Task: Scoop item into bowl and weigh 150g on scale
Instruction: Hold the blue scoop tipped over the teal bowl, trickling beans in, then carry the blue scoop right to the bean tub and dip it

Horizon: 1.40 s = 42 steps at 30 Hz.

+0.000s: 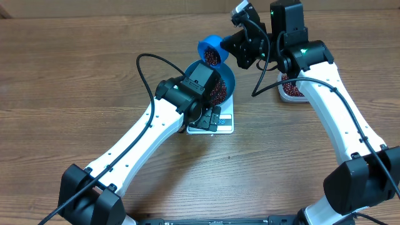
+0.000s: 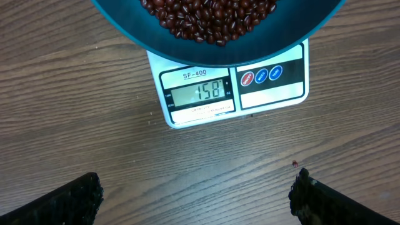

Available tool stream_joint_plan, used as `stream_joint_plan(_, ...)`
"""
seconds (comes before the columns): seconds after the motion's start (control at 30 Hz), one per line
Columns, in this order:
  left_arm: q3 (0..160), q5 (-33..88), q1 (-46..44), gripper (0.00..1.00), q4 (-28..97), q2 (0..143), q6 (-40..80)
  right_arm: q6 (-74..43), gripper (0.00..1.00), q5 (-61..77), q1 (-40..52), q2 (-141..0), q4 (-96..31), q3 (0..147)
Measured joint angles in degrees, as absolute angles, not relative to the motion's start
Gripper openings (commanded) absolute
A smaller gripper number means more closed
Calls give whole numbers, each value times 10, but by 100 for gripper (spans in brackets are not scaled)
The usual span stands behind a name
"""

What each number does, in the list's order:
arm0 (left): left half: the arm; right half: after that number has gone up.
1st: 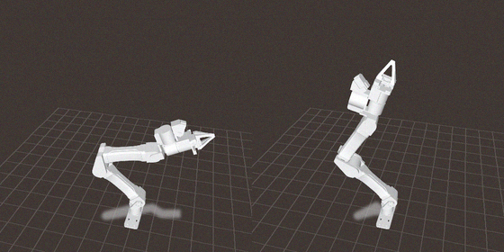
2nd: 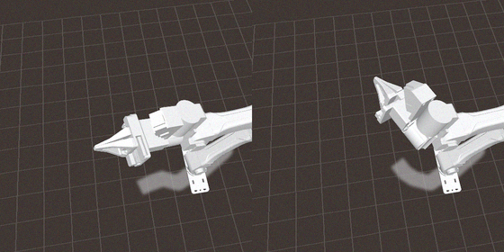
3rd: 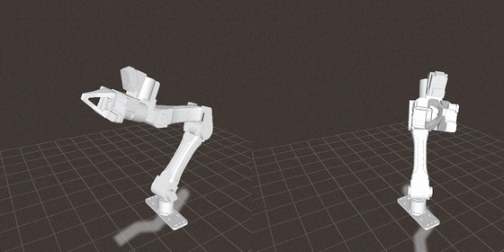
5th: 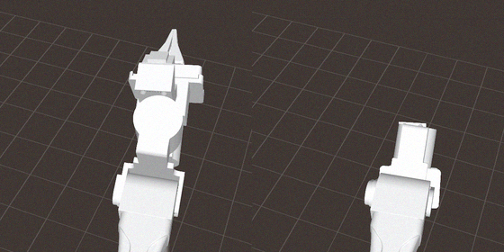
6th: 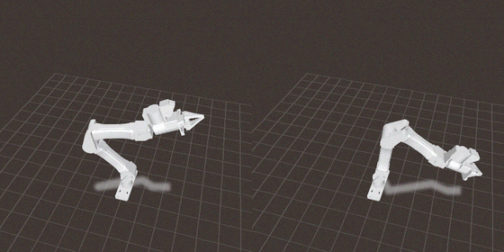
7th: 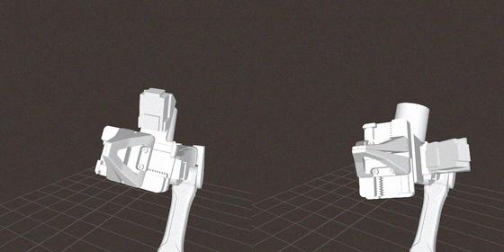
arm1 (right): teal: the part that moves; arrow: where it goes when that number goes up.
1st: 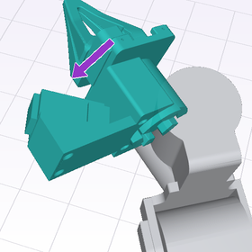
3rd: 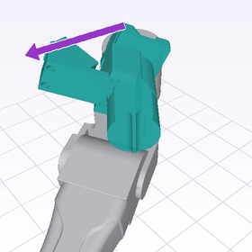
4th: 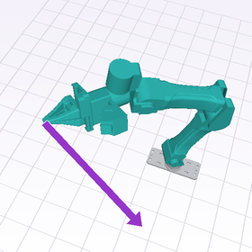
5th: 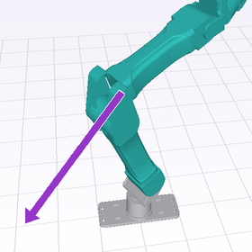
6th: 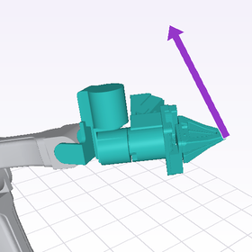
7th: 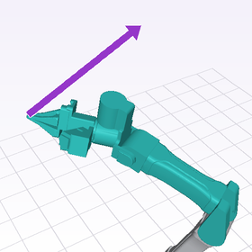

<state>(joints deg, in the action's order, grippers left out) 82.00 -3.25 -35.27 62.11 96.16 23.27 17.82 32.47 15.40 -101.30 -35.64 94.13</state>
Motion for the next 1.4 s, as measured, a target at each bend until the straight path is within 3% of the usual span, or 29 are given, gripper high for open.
stream_joint_plan(0.57, 820, -32, -353, 99, 621, 962, 233, 166, 4, 327, 154, -1013, -367, 941)
stream_joint_plan(0.9, 820, -32, -353, 99, 621, 962, 233, 40, 4, 328, 133, -1013, -364, 941)
stream_joint_plan(1.4, 820, -32, -353, 100, 621, 962, 233, -120, 4, 469, -26, -1013, -361, 941)
